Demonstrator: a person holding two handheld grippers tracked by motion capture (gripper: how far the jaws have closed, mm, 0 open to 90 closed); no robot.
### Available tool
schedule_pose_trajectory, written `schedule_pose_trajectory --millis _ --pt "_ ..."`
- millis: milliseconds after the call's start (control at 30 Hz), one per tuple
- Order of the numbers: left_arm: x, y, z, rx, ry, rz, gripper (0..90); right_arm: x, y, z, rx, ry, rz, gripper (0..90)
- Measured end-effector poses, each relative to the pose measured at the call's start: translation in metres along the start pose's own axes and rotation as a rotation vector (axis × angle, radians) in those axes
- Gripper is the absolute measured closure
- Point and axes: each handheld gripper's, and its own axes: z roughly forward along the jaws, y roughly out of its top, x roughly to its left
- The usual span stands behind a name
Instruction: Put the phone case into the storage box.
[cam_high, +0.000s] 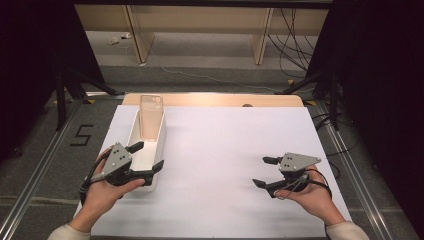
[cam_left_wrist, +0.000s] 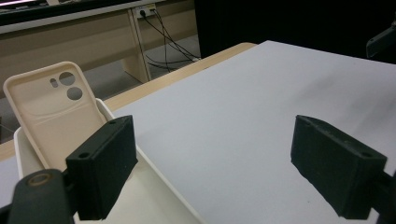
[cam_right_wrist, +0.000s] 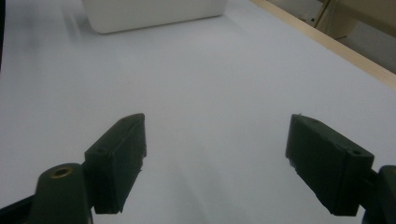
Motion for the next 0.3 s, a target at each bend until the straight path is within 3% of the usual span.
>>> schedule_pose_trajectory --millis 300 --pt "-0.0007 -0.0006 0.0004 0.003 -0.002 -0.001 14.1 -0.0006 0.0003 -0.0007 -0.006 -0.001 -0.001 21.6"
